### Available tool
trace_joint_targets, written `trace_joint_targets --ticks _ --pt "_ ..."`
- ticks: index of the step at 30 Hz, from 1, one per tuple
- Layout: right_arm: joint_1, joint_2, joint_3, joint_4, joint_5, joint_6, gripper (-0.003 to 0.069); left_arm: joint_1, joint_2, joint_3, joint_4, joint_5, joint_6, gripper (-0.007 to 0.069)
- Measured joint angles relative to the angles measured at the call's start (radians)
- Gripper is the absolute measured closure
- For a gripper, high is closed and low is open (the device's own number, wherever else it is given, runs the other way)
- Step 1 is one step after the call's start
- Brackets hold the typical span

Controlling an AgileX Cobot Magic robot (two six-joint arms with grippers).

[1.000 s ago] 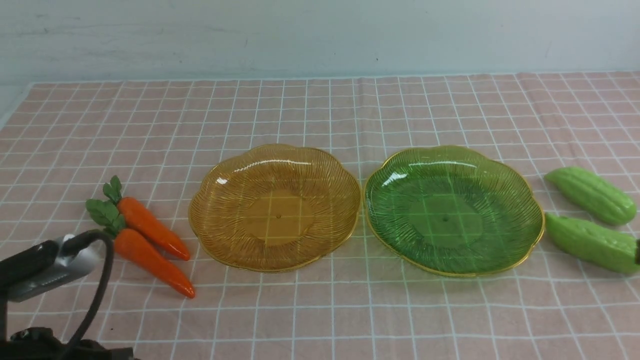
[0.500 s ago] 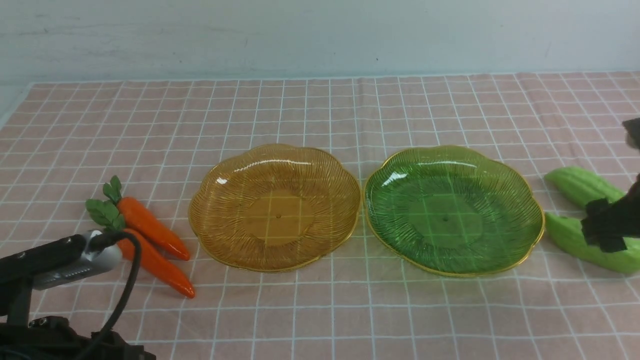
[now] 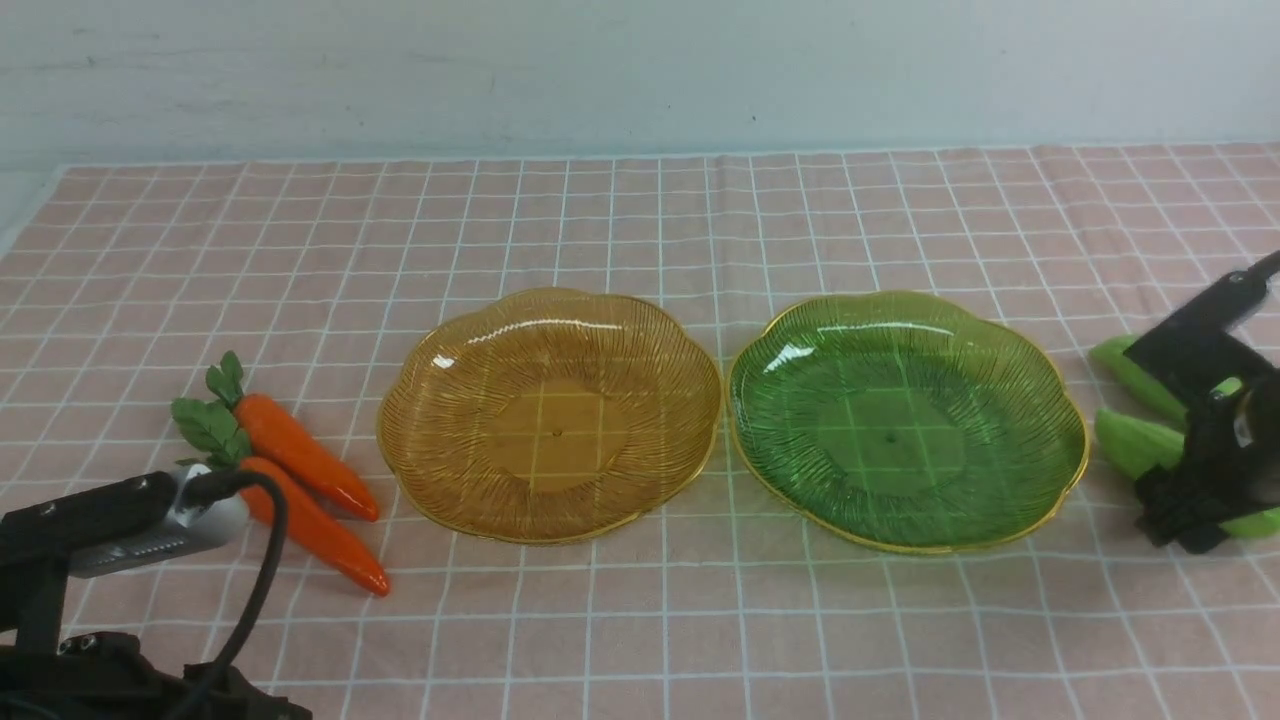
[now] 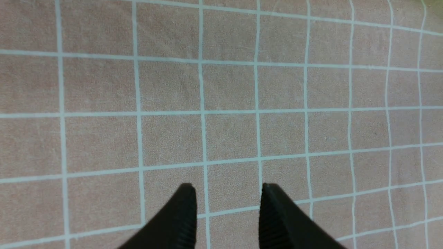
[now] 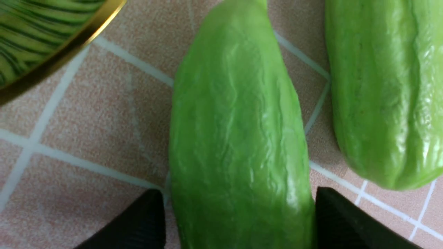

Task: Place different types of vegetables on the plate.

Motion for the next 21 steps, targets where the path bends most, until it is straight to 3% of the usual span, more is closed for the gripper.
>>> trace_joint_targets --ticks 2,6,14,18,21 --pt "0.000 0.001 0.000 0.000 0.000 0.005 0.0146 0.000 0.000 0.000 0.000 0.000 0.000 0.0383" --pt "0.001 0.010 -0.022 0.002 0.034 0.042 0.0267 0.000 0.000 0.000 0.000 0.001 0.000 0.0383" --pt "0.001 -0.015 -0.170 0.060 0.252 0.060 0.0268 0.000 0.000 0.000 0.000 0.003 0.000 0.0383" --pt "0.001 -0.052 -0.284 0.190 0.337 0.073 0.0268 0.000 0.000 0.000 0.000 0.003 0.000 0.0383" --pt "0.001 -0.076 -0.368 0.442 0.383 0.064 0.0268 0.000 0.000 0.000 0.000 0.003 -0.001 0.0383"
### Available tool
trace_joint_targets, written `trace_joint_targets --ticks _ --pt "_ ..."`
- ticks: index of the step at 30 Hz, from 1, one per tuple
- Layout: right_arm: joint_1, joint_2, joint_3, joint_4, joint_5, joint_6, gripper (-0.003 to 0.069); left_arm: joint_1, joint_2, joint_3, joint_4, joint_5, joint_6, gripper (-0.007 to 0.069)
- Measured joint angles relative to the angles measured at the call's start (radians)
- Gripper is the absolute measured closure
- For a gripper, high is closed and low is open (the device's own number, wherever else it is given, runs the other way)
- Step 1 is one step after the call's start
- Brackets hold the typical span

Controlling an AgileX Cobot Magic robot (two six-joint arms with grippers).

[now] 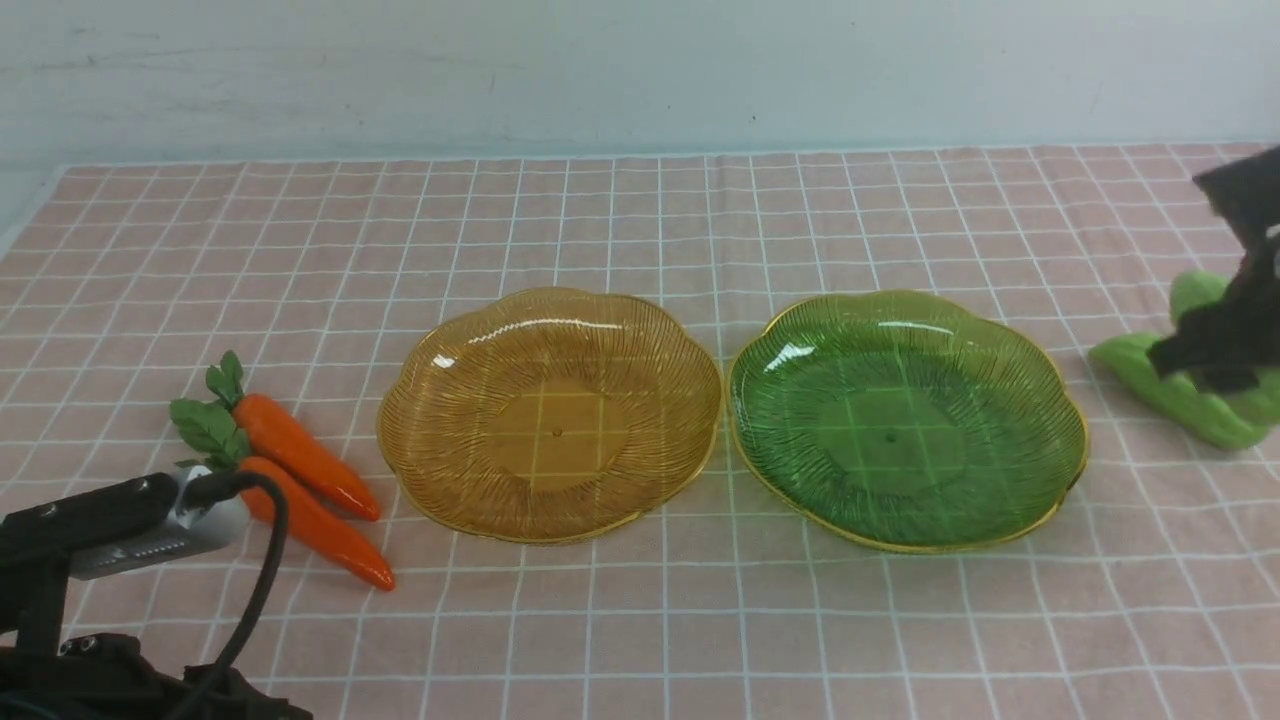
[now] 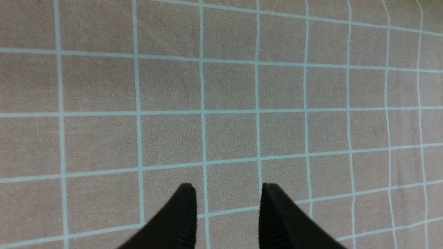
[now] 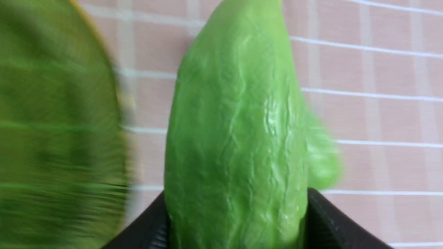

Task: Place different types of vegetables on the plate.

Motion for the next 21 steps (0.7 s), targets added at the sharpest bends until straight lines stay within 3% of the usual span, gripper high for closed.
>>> trace_joint_targets --ticks 3,6,15,18,19,21 --pt "0.025 0.001 -0.014 0.230 0.021 -0.092 0.0268 0.000 0.000 0.000 0.000 0.000 -0.010 0.0383" --pt "0.077 0.020 -0.014 0.373 0.030 -0.209 0.0268 0.000 0.000 0.000 0.000 0.000 -0.016 0.0383" --pt "0.201 0.101 -0.014 0.456 -0.030 -0.339 0.0264 0.000 0.000 0.000 0.000 -0.007 -0.023 0.0383" --pt "0.228 0.134 -0.014 0.456 -0.054 -0.344 0.0206 0.000 0.000 0.000 0.000 -0.007 -0.030 0.0383" --pt "0.235 0.151 -0.020 0.453 -0.061 -0.344 0.0116 0.000 0.000 0.000 0.000 -0.011 -0.033 0.0383" --pt "0.235 0.154 -0.032 0.443 -0.062 -0.344 0.0054 0.000 0.000 0.000 0.000 -0.014 -0.036 0.0383"
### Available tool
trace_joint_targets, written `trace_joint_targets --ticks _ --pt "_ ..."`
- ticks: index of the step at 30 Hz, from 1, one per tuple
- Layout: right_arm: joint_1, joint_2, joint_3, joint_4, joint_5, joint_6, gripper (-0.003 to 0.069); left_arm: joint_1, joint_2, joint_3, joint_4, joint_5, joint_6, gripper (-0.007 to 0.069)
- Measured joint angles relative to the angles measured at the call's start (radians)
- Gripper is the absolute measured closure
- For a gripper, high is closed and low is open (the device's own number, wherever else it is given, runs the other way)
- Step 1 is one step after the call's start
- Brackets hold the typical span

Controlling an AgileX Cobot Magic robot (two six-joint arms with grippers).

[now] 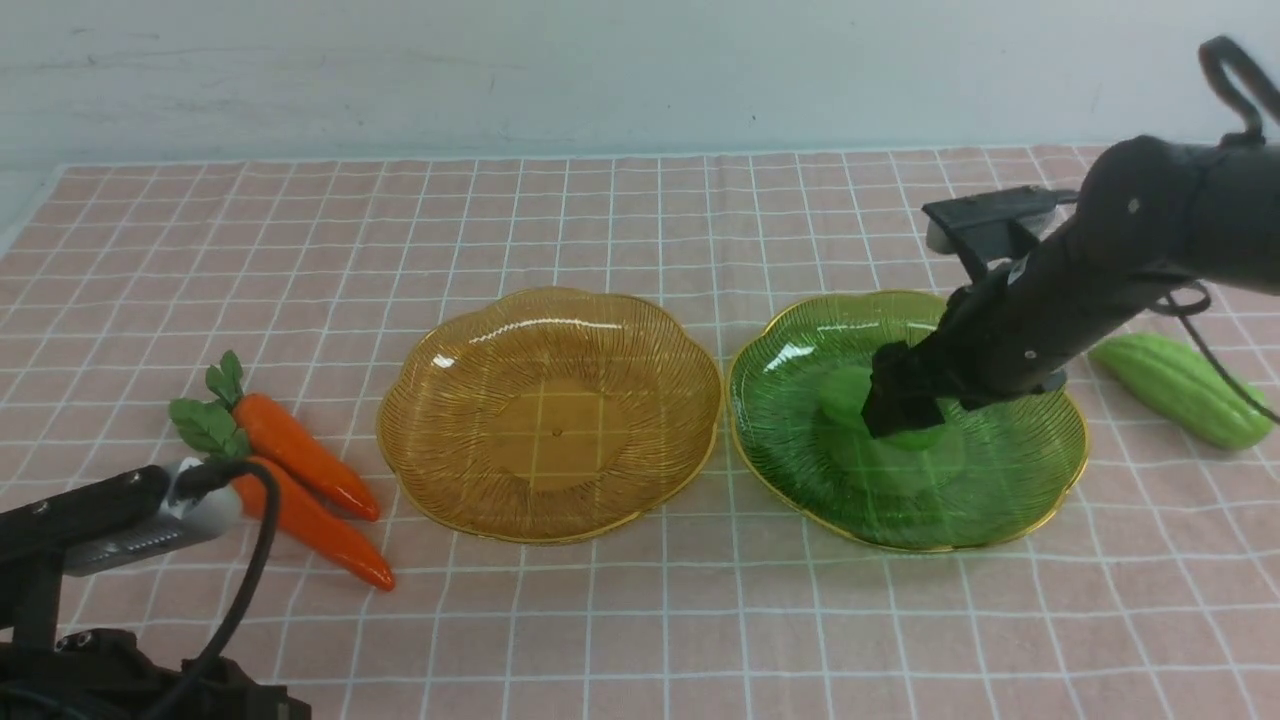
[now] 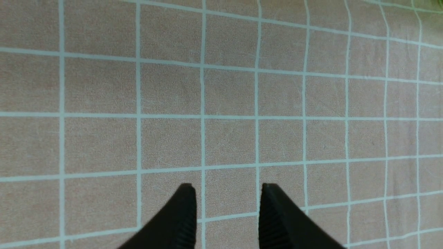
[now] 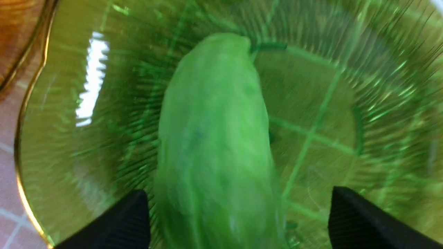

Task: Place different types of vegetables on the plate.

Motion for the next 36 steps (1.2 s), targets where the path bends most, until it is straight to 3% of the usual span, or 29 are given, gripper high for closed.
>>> trace_joint_targets --ticks 1,5,14,17,22,24,28,33,35,36 --pt "-0.001 0.000 -0.029 -0.029 0.000 0.004 0.0001 0.000 0.000 0.000 0.000 -0.009 -0.004 0.0383" --pt "-0.031 0.001 -0.114 -0.142 0.020 0.072 -0.0030 0.000 0.000 0.000 -0.001 -0.015 -0.009 0.0383" --pt "-0.220 0.047 -0.167 -0.465 0.023 0.185 -0.0014 0.000 0.000 0.000 -0.001 -0.015 -0.021 0.0383" --pt "-0.271 0.106 -0.167 -0.506 0.017 0.187 0.0003 0.000 0.000 0.000 -0.001 -0.015 -0.024 0.0383" --pt "-0.276 0.215 -0.167 -0.571 -0.003 0.187 0.0029 0.000 0.000 0.000 -0.001 -0.015 -0.026 0.0383" --pt "-0.276 0.231 -0.168 -0.577 0.002 0.188 0.0058 0.000 0.000 0.000 -0.001 -0.015 -0.026 0.0383" --pt "-0.276 0.233 -0.196 -0.574 0.069 0.188 0.0249 0.000 0.000 0.000 -0.001 -0.015 -0.026 0.0383" --pt "-0.276 0.233 -0.311 -0.520 0.206 0.193 0.0258 0.000 0.000 0.000 -0.001 -0.015 -0.027 0.0383" --pt "-0.276 0.231 -0.399 -0.457 0.307 0.199 0.0258 0.000 0.000 0.000 -0.001 -0.015 -0.027 0.0383" --pt "-0.276 0.229 -0.471 -0.364 0.365 0.206 0.0258 0.000 0.000 0.000 -0.001 -0.015 -0.030 0.0383"
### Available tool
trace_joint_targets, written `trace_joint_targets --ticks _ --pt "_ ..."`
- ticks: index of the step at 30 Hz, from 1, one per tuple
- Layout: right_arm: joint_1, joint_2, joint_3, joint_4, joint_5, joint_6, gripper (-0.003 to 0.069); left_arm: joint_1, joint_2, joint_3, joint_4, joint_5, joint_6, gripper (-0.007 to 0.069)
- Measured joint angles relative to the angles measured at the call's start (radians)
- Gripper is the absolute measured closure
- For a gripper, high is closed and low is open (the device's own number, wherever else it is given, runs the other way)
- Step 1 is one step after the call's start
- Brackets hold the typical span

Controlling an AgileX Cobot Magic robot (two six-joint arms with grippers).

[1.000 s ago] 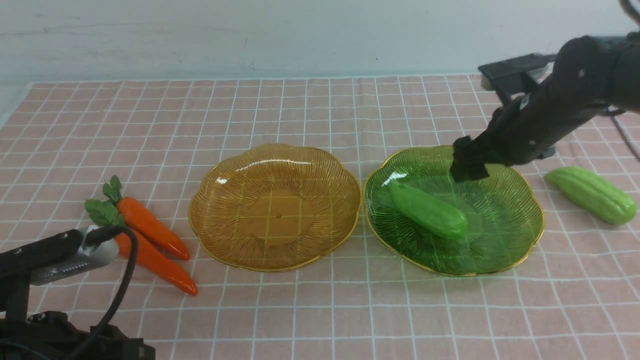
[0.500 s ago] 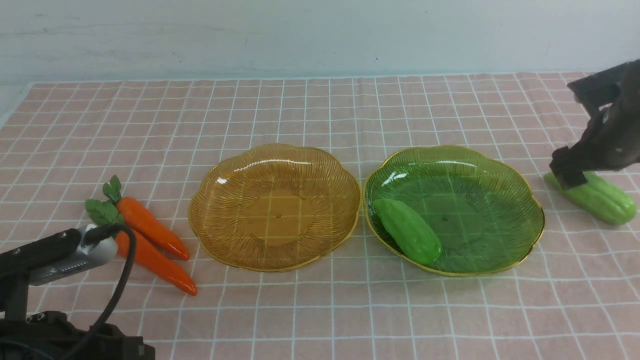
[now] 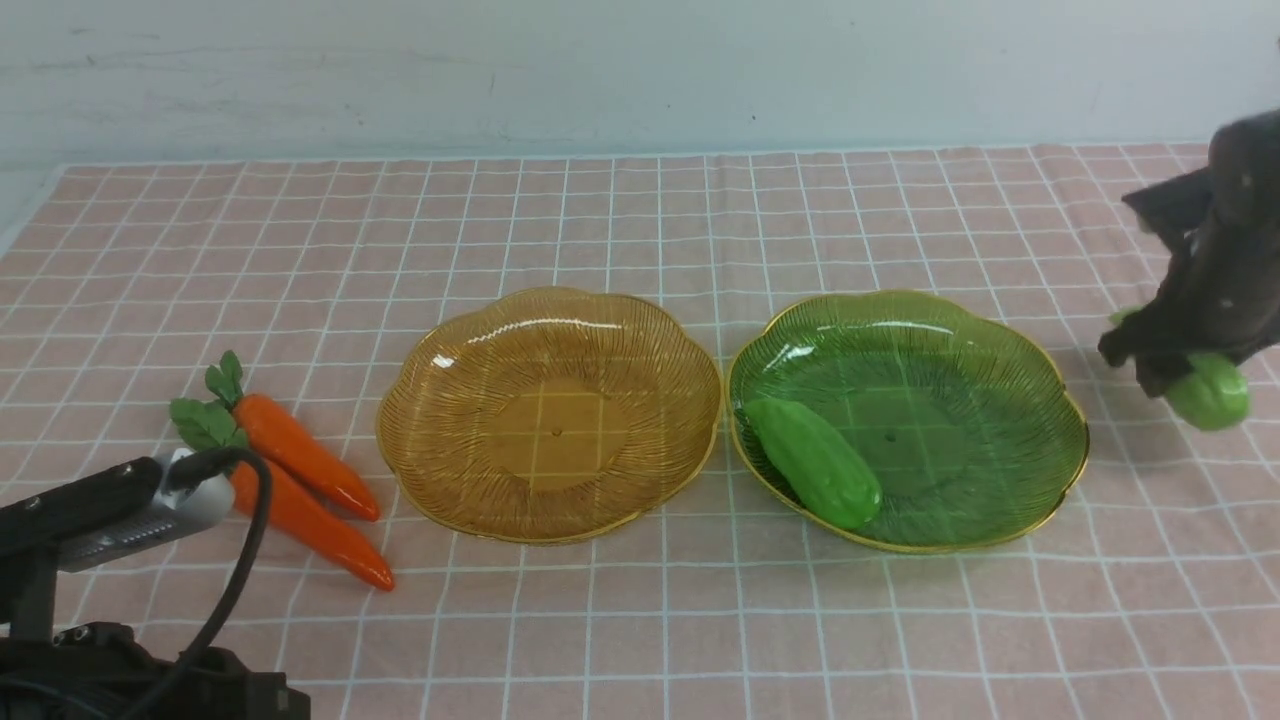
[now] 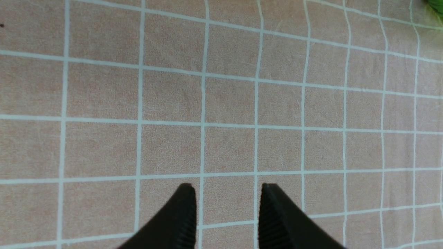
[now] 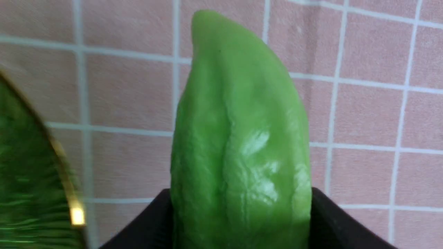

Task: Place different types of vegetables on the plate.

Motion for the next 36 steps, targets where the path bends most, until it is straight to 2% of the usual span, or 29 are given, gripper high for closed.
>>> trace_joint_targets --ticks 4,7,9,16,18,23,25,29,36 --pt "0.025 -0.009 -0.127 0.334 0.066 0.018 0.0258 0.000 0.000 -0.002 0.004 -0.016 -0.026 0.0383" --pt "0.080 -0.013 -0.135 0.407 0.076 0.011 0.0258 0.000 0.000 -0.014 0.012 -0.038 -0.037 0.0374" --pt "0.128 -0.009 -0.136 0.397 0.077 0.004 0.0258 0.000 0.000 -0.028 0.025 -0.053 -0.057 0.0359" --pt "0.271 0.030 -0.136 0.237 0.084 -0.005 0.0257 0.000 0.008 -0.100 0.110 -0.059 -0.131 0.0265" --pt "0.309 0.044 -0.136 0.182 0.085 0.004 0.0235 0.000 0.024 -0.124 0.141 -0.064 -0.167 0.0228" --pt "0.371 0.052 -0.136 0.108 0.085 0.084 0.0091 0.000 0.094 -0.155 0.212 -0.117 -0.263 0.0154" --pt "0.384 0.043 -0.136 0.103 0.085 0.112 0.0035 0.000 0.134 -0.157 0.241 -0.151 -0.303 0.0136" --pt "0.389 0.015 -0.136 0.106 0.086 0.128 -0.0007 0.000 0.232 -0.158 0.300 -0.228 -0.368 0.0120" --pt "0.389 -0.108 -0.136 0.176 0.091 0.135 0.0002 0.002 0.523 -0.159 0.337 -0.459 -0.536 0.0120"
